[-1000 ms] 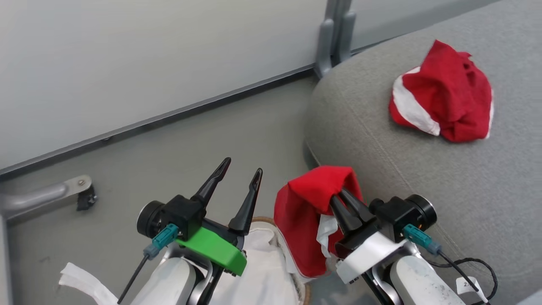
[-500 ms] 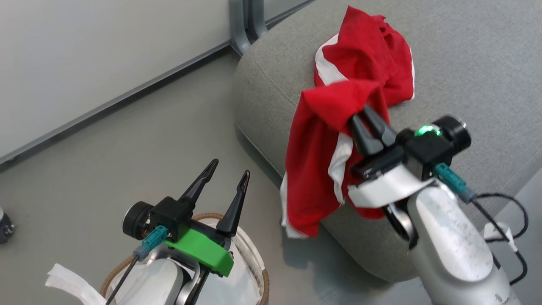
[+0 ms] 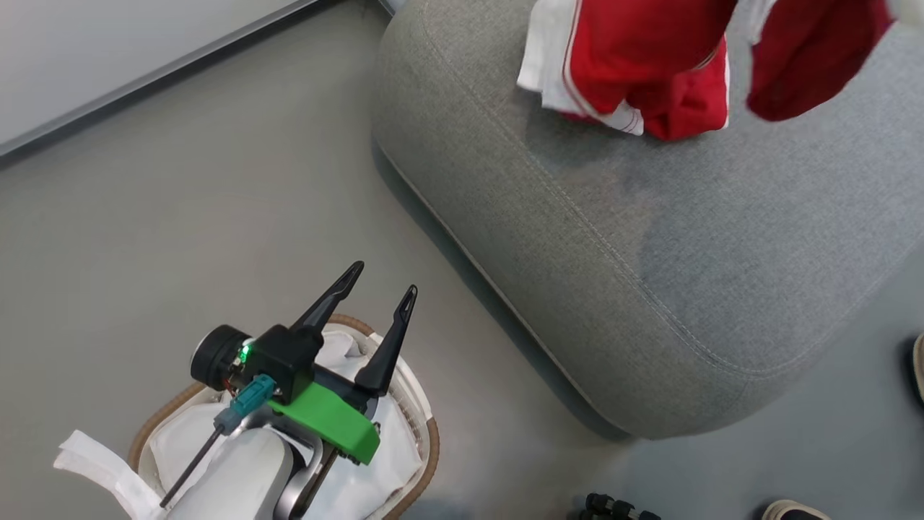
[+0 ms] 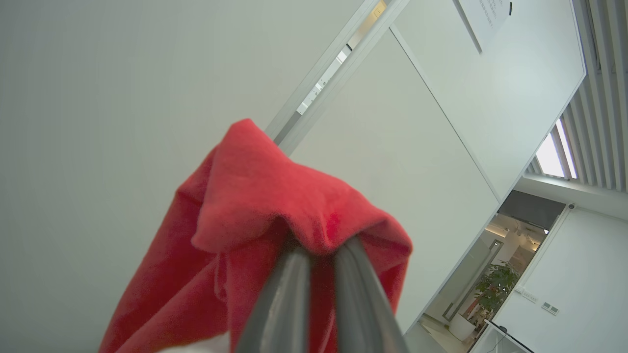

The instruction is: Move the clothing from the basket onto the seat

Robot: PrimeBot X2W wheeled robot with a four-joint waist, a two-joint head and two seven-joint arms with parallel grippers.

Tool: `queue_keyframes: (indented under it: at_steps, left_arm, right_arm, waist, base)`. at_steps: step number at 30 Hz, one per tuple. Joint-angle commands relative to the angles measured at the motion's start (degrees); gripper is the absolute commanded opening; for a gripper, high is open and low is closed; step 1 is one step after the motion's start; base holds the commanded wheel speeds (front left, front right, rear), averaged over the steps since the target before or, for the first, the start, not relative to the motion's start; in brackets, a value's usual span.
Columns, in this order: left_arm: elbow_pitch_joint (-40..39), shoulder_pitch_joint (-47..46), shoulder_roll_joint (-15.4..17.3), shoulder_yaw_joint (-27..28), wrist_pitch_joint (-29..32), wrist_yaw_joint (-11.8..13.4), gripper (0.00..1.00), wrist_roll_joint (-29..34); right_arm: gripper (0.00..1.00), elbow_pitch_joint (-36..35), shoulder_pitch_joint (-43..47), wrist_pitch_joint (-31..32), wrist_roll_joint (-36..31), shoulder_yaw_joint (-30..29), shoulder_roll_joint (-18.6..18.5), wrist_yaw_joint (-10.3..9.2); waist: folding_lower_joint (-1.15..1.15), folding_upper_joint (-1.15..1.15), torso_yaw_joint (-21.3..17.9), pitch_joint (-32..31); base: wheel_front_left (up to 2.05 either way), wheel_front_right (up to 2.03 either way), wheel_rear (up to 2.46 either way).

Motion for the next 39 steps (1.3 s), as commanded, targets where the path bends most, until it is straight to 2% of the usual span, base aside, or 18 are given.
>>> queue_keyframes:
  at_steps: [1, 4, 7, 15, 21, 29, 35, 36, 37, 39]
  left_arm:
    - [-0.2, -1.3, 0.7, 0.0, 0.0, -0.2, 1.0, -0.2]
    - [-1.0, -2.7, 1.5, -0.5, 0.0, -0.2, 1.0, -0.3]
    - [-1.3, -3.9, 2.1, -1.0, 0.0, -0.2, 1.0, -0.5]
    - [-2.1, -7.0, 4.1, -1.5, 0.0, -0.2, 1.0, -1.1]
    - [-2.8, -8.6, 4.7, -1.7, 0.0, -0.2, 1.0, -1.3]
    - [-2.8, -8.6, 5.3, -0.8, 0.0, -0.2, 1.0, -1.2]
    - [-2.2, -7.9, 4.2, 0.4, 0.0, -0.2, 1.0, -1.0]
    - [-2.2, -7.7, 3.9, 0.6, 0.0, -0.2, 1.0, -0.9]
    - [-2.1, -7.4, 3.6, 0.8, 0.0, -0.2, 1.0, -0.8]
    - [-1.8, -6.9, 3.0, 1.1, 0.0, -0.2, 1.0, -0.7]
  right_arm:
    - [0.0, 1.7, -2.1, 0.0, -0.5, -1.3, -0.8, -0.08]
    - [0.0, 6.4, -5.5, 0.0, -2.1, -4.2, -2.8, -0.08]
    - [0.0, 10.9, -7.4, 0.0, -3.4, -5.6, -3.1, -0.08]
    - [0.0, 21.9, -4.1, 0.0, -6.4, -8.1, 1.1, -0.08]
    - [0.0, 30.1, -0.5, 0.0, -10.3, -14.3, 3.8, -0.08]
    - [0.0, 35.4, 3.7, 0.0, -14.8, -24.6, 6.3, -0.07]
    - [0.0, 35.1, 7.2, 0.0, -16.7, -29.5, 8.2, -0.07]
    - [0.46, 34.5, 7.7, 0.0, -16.8, -30.1, 8.4, -0.07]
    - [1.0, 33.5, 8.4, 0.0, -16.8, -30.5, 8.8, -0.07]
    - [1.0, 31.5, 10.1, 0.0, -16.4, -31.0, 9.3, -0.08]
  waist:
    - [-0.01, 0.0, 2.4, 3.2]
    - [-0.01, 0.0, 4.3, 5.6]
    - [-0.01, 0.0, 6.2, 7.8]
    - [-0.01, 0.0, 11.0, 14.4]
    - [-0.01, 0.0, 13.7, 18.0]
    - [-0.01, 0.0, 14.2, 19.0]
    - [-0.01, 0.0, 13.6, 16.1]
    - [-0.01, 0.0, 13.5, 15.5]
    - [-0.01, 0.0, 13.4, 14.6]
    - [-0.01, 0.0, 13.3, 13.0]
  base:
    - [0.0, 0.0, 0.0]
    - [0.0, 0.0, 0.0]
    - [0.0, 0.0, 0.0]
    - [0.0, 0.0, 0.0]
    - [0.0, 0.0, 0.0]
    - [0.0, 0.0, 0.0]
    - [0.0, 0.0, 0.0]
    - [0.0, 0.0, 0.0]
    - [0.0, 0.0, 0.0]
    - [0.0, 0.0, 0.0]
